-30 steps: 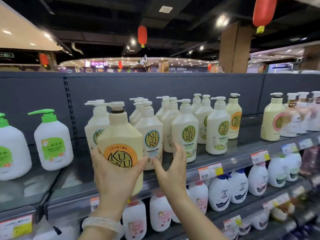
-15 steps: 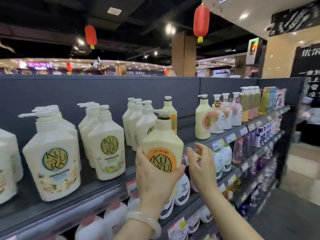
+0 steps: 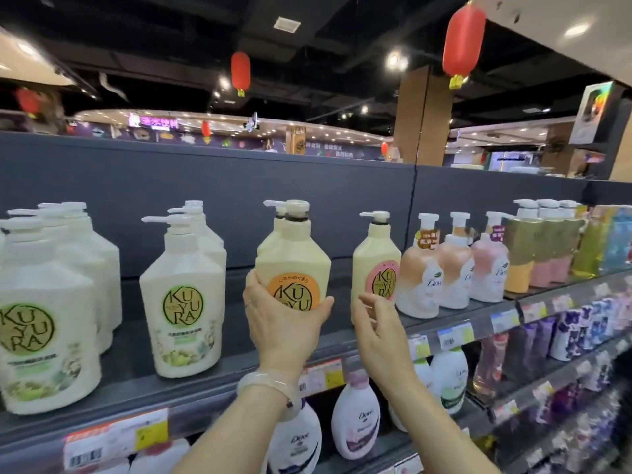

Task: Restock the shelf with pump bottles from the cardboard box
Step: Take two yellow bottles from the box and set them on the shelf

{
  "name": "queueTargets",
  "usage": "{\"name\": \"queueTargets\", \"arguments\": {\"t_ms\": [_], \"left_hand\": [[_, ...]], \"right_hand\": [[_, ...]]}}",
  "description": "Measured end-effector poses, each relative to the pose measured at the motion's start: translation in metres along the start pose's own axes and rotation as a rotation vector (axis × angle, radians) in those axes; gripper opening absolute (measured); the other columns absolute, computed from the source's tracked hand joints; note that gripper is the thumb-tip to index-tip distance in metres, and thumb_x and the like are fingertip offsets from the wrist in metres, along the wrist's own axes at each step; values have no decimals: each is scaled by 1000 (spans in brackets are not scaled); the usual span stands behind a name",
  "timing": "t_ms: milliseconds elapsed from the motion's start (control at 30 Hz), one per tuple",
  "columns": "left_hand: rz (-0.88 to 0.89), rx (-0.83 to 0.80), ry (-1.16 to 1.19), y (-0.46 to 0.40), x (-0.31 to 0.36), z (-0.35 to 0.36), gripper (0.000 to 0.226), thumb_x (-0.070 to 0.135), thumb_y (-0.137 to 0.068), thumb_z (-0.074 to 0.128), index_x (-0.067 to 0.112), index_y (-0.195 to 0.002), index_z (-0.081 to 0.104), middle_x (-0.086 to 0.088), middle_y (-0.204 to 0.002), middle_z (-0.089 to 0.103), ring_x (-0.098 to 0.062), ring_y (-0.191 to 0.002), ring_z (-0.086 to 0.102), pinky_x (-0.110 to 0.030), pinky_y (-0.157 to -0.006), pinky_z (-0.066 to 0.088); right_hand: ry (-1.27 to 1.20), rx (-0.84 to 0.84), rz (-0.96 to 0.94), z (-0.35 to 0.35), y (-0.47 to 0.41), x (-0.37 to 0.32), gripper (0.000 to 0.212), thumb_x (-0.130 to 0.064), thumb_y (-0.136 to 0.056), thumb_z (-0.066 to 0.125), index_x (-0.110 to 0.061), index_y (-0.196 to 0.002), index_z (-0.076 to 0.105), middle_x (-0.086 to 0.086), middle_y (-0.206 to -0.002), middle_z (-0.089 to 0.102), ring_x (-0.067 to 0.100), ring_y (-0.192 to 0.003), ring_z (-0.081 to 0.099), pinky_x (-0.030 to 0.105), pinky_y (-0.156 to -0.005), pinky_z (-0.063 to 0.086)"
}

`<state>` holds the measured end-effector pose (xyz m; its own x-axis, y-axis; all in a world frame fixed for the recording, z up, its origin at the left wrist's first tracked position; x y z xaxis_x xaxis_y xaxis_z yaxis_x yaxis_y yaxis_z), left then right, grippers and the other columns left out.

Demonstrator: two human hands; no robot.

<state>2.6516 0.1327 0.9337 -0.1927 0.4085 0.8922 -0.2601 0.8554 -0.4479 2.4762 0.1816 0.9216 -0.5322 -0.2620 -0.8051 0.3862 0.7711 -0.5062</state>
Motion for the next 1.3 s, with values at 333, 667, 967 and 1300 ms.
{"name": "queueTargets", "arguments": {"t_ms": [333,667,967,1300], "left_hand": [[-26,138,-102,-15,-32,17,106,35,-48,89,22,-132,26,-3,-125,43,-23,-118,44,-47,-102,42],[45,-281,-123,-25,-41,12,93,33,-52,85,36,-123,25,7,-121,49,-10,-112,50,-28,-90,45],[32,-296,-99,-21,-41,27,75,21,-62,84,32,-117,34,10,-114,55,-4,-106,54,-19,-80,46],[-23,-311,-140,-15,-40,27,83,41,-57,83,35,-123,33,10,-120,51,-7,-113,52,-29,-91,49]], "right_hand": [[-47,-163,-29,48,-32,24,21,-26,-98,42,-17,-113,55,-4,-106,56,8,-100,52,13,-78,38],[-65,-319,-26,81,-29,24,29,-22,-100,37,-19,-125,51,-6,-116,59,9,-109,53,27,-93,43],[-157,-323,28,76,-33,30,20,-23,-101,33,-32,-108,49,-16,-101,59,-6,-95,53,13,-75,42],[-177,-306,23,77,-31,26,19,-25,-101,31,-34,-107,48,-18,-100,58,-1,-96,54,18,-78,42]]}}
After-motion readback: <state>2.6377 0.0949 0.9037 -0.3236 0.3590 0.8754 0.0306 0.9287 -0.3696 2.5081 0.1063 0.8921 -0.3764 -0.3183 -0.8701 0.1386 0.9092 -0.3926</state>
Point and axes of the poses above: each hand's wrist, its own y-axis away from the middle knuckle, its own z-axis out of the palm, x = y × z, the point moved 9 cm from there along -y, towards the middle knuckle
